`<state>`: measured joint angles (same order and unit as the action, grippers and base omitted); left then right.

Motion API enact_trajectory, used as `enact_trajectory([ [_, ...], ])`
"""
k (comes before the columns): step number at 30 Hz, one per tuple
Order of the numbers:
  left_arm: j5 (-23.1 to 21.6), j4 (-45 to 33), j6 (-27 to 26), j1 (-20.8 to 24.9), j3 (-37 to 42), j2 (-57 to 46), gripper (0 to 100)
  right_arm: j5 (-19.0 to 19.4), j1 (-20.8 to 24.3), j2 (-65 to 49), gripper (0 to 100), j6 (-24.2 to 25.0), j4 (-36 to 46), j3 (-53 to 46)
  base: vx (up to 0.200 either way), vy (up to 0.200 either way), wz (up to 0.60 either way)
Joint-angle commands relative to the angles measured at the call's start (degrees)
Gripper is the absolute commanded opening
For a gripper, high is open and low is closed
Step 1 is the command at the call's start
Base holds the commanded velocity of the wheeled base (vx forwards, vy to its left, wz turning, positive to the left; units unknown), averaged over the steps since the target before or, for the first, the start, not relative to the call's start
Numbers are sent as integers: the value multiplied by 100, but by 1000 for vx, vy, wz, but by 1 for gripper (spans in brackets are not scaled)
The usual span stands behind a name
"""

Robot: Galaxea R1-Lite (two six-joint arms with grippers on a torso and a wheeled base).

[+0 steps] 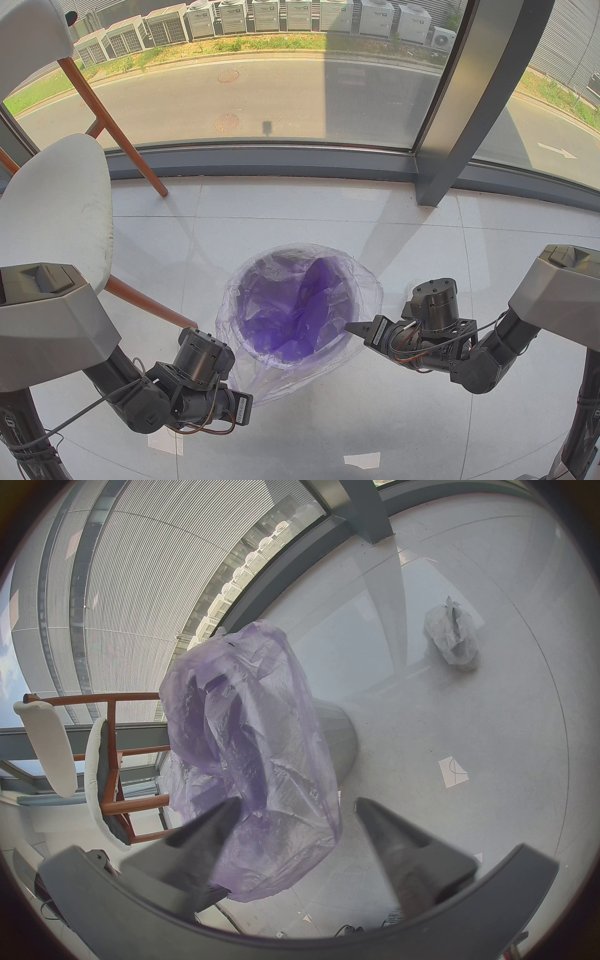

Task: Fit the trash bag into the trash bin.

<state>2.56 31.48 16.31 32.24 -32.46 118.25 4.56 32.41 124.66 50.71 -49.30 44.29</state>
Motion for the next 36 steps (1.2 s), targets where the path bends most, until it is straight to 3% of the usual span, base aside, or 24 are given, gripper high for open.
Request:
enact_trajectory([
  [1, -1, -1, 4, 1, 12, 5, 0, 1, -42, -30, 0, 9, -1, -43, 0, 0, 0],
  [16, 8, -1, -14, -43, 12, -4, 0, -16, -95, -100, 0, -26, -10, -87, 0, 0, 0],
  [26, 8, -1, -146, -139, 3, -21, 0, 63, -7, -513, 0, -835, -18, -817, 0, 0, 0],
  [36, 25, -1, -409, -342, -181, 76, 0, -16, -60, 23, 0, -1143, -18, -817, 0, 0, 0],
])
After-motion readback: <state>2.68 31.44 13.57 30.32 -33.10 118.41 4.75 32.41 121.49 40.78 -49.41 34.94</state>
